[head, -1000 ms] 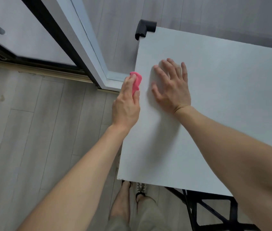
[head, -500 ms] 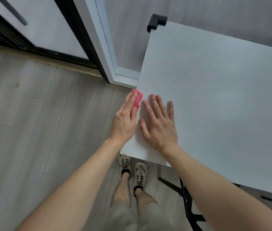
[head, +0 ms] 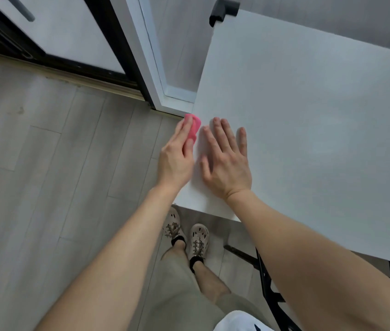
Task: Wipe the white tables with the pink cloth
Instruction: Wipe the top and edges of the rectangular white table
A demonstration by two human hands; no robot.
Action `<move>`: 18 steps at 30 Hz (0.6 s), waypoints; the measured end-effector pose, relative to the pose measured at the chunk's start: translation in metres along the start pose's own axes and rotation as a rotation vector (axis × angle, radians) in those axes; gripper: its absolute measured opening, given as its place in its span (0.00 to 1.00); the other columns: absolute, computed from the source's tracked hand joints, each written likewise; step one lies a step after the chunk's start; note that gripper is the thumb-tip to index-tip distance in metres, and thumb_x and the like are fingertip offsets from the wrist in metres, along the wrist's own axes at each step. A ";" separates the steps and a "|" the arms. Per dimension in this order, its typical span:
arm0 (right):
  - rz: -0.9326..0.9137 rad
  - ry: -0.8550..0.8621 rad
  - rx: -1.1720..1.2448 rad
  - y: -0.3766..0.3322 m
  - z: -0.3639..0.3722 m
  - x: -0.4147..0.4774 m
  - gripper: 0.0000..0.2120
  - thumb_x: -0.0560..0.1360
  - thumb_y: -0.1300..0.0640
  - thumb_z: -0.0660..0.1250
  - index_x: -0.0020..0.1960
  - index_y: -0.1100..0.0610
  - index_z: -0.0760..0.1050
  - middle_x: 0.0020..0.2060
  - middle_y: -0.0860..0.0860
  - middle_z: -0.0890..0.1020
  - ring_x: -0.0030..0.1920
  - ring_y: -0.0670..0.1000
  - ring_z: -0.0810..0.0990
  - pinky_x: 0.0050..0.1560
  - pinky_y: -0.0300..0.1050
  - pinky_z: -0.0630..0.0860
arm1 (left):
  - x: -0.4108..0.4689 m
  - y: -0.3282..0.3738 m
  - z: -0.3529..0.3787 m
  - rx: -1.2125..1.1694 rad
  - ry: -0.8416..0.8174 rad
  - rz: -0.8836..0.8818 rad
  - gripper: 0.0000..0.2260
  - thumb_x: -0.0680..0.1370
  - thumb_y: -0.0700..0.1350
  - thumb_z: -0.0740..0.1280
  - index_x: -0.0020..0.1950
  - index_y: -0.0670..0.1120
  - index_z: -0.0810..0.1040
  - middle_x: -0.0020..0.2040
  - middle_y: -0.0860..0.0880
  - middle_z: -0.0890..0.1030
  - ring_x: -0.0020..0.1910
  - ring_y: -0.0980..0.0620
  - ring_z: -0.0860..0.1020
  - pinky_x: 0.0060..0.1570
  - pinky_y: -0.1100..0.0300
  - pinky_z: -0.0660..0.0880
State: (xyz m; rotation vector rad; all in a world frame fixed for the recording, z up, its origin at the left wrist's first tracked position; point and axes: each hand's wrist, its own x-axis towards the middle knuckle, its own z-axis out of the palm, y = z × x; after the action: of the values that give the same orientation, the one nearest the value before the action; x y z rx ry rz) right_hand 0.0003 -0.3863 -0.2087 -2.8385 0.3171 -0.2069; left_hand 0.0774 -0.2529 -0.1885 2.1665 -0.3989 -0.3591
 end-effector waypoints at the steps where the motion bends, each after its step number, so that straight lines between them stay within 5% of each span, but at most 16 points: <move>1: -0.001 0.004 -0.002 0.001 0.001 0.000 0.34 0.83 0.50 0.61 0.87 0.56 0.61 0.87 0.57 0.58 0.88 0.56 0.52 0.85 0.68 0.47 | 0.022 0.005 0.003 -0.002 0.004 -0.007 0.25 0.87 0.46 0.59 0.86 0.55 0.67 0.85 0.55 0.67 0.79 0.54 0.72 0.76 0.62 0.68; 3: -0.006 0.007 -0.003 0.001 0.001 -0.001 0.33 0.83 0.50 0.60 0.86 0.56 0.61 0.87 0.57 0.58 0.88 0.56 0.52 0.85 0.68 0.47 | 0.041 0.012 0.005 0.002 0.011 -0.035 0.25 0.88 0.45 0.60 0.86 0.56 0.66 0.85 0.55 0.67 0.80 0.52 0.72 0.78 0.56 0.69; 7: 0.001 0.022 0.018 -0.001 0.000 0.000 0.33 0.82 0.52 0.62 0.86 0.56 0.62 0.87 0.56 0.59 0.88 0.56 0.53 0.85 0.68 0.48 | -0.037 -0.001 -0.009 -0.014 0.010 -0.022 0.24 0.89 0.45 0.62 0.85 0.57 0.67 0.84 0.57 0.67 0.79 0.55 0.72 0.72 0.74 0.65; 11: -0.002 0.031 0.012 0.001 0.001 0.000 0.31 0.84 0.52 0.59 0.86 0.56 0.62 0.87 0.57 0.59 0.88 0.56 0.53 0.85 0.69 0.48 | -0.094 -0.013 -0.020 -0.034 -0.010 -0.064 0.25 0.88 0.43 0.64 0.85 0.58 0.67 0.84 0.57 0.68 0.80 0.58 0.69 0.75 0.72 0.63; 14: -0.003 0.040 0.008 0.000 0.002 0.001 0.31 0.84 0.53 0.58 0.86 0.57 0.63 0.86 0.57 0.60 0.87 0.57 0.54 0.85 0.69 0.48 | -0.039 -0.007 -0.015 -0.026 -0.054 -0.034 0.25 0.87 0.46 0.62 0.85 0.56 0.67 0.84 0.56 0.68 0.78 0.54 0.73 0.75 0.65 0.66; 18: -0.007 0.058 -0.001 -0.001 0.000 0.001 0.31 0.83 0.53 0.58 0.85 0.56 0.64 0.86 0.58 0.62 0.87 0.58 0.56 0.85 0.69 0.48 | 0.047 0.012 -0.003 -0.067 -0.034 -0.034 0.26 0.85 0.47 0.62 0.84 0.57 0.68 0.83 0.54 0.71 0.77 0.51 0.74 0.70 0.73 0.63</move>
State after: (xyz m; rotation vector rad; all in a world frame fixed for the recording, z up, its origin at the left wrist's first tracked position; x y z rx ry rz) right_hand 0.0010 -0.3860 -0.2084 -2.8394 0.3191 -0.2908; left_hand 0.1189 -0.2765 -0.1819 2.1066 -0.3648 -0.4232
